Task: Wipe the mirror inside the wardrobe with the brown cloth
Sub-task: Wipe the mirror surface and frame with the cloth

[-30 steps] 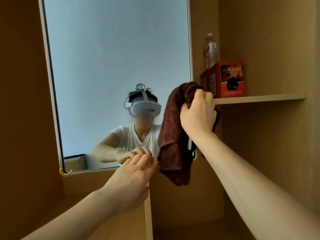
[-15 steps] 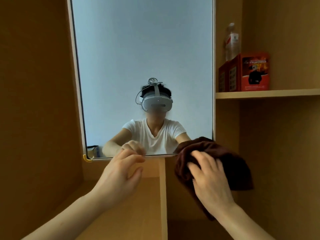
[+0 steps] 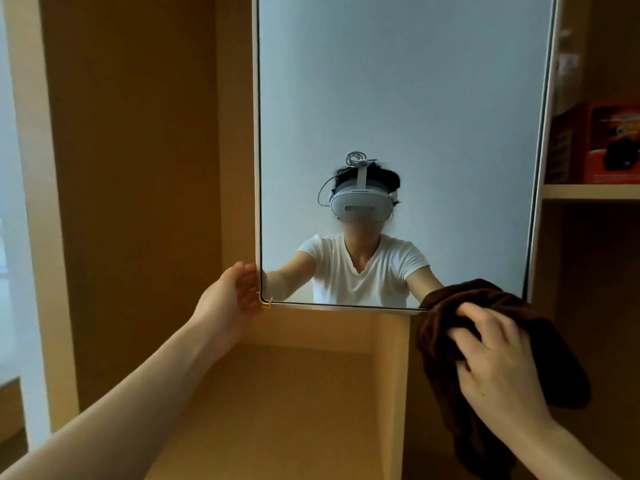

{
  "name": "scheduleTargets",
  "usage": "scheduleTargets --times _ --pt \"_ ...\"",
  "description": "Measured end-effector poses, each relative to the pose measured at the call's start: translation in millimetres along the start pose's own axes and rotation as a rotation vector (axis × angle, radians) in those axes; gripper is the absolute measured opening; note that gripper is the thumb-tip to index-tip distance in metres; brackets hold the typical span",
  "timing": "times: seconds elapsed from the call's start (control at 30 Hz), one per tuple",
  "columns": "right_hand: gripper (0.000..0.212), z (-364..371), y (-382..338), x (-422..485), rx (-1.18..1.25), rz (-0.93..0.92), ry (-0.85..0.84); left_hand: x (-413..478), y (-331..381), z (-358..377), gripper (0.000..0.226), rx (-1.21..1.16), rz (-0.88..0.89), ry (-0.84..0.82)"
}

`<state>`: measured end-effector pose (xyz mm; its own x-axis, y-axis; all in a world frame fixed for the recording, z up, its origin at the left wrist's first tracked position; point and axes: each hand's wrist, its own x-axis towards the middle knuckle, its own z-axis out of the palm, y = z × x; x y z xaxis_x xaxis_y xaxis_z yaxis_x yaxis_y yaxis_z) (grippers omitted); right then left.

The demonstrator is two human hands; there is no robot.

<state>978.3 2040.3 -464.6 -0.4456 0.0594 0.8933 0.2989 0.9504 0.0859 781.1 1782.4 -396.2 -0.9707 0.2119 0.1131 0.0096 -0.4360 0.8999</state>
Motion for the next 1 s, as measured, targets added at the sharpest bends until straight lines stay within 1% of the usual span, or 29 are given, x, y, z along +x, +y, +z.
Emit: scheduleTargets --times 0.07,0.17,0.27,0.37,0.4,0.43,0.53,0.6,0.7,0.83,0.93,1.0 --pt "0.036 1.2 -15.2 7.9 0.034 -0.055 0.009 2.0 0.2 9.6 0.033 -0.009 -0.005 -0.075" --pt "0.02 10.2 -50.5 20.4 0.073 -0.174 0.044 0.9 -0.6 8.1 0.043 -0.057 -0.034 -0.108" --pt "0.03 24.3 -87.8 35.1 0.109 -0.262 0.063 -4.4 3.7 6.8 0.049 0.009 -0.049 -0.16" --pt "0.032 35.2 -130.9 56.6 0.179 -0.397 0.04 -7.7 6.8 6.5 0.041 0.021 -0.068 -0.179" --pt "0.033 37.7 -144.2 64.6 0.189 -0.443 0.026 -9.2 7.4 6.8 0.038 0.028 -0.087 -0.209" --pt "0.033 40.1 -156.5 72.6 0.19 -0.487 0.012 -9.3 8.6 5.8 0.039 0.045 -0.103 -0.233" --pt "0.016 46.2 -168.4 87.5 0.231 -0.583 -0.051 -4.0 11.0 4.7 0.039 0.122 -0.094 -0.221" --pt "0.027 47.4 -158.6 94.2 0.256 -0.653 -0.139 0.9 11.1 4.9 0.037 0.13 -0.095 -0.222" --pt "0.03 44.4 -144.2 104.7 0.313 -0.771 -0.256 1.4 11.4 4.0 0.038 0.113 -0.124 -0.245" --pt "0.026 33.3 -144.7 114.6 0.282 -0.791 -0.36 1.4 10.7 -0.7 0.05 0.06 -0.148 -0.232" --pt "0.027 20.0 -154.2 129.8 0.235 -0.77 -0.362 0.5 12.5 -3.4 0.054 0.048 -0.135 -0.229" --pt "0.027 8.4 -163.2 145.4 0.17 -0.777 -0.327 -0.1 13.3 -4.4 0.052 0.001 -0.116 -0.228"
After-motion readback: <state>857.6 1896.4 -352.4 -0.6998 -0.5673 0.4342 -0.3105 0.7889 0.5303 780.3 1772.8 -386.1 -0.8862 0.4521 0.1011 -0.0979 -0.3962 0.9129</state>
